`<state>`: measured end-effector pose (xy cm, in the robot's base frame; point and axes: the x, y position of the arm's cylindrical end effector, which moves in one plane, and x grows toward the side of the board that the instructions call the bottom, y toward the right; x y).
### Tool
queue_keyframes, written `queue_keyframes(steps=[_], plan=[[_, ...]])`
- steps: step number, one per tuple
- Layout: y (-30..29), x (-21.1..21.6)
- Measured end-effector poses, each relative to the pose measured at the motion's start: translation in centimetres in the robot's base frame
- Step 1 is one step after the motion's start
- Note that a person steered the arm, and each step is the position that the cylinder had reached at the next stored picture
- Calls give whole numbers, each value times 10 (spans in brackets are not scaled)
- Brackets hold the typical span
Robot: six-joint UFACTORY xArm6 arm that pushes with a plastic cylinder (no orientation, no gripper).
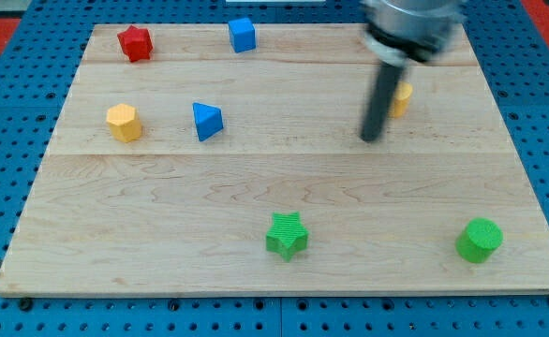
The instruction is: Move the blue triangle diagonal to the green star
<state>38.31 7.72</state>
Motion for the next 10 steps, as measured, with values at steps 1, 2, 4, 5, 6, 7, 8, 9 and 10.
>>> queue_keyframes(steps=[1,2,4,5,6,7,8,9,10], plan=[[-88,-59],[-116,-62],[-130,-62],[-134,-62],[-138,-62],[-143,-62],[-145,-62],[-165,-58],[-179,-25]])
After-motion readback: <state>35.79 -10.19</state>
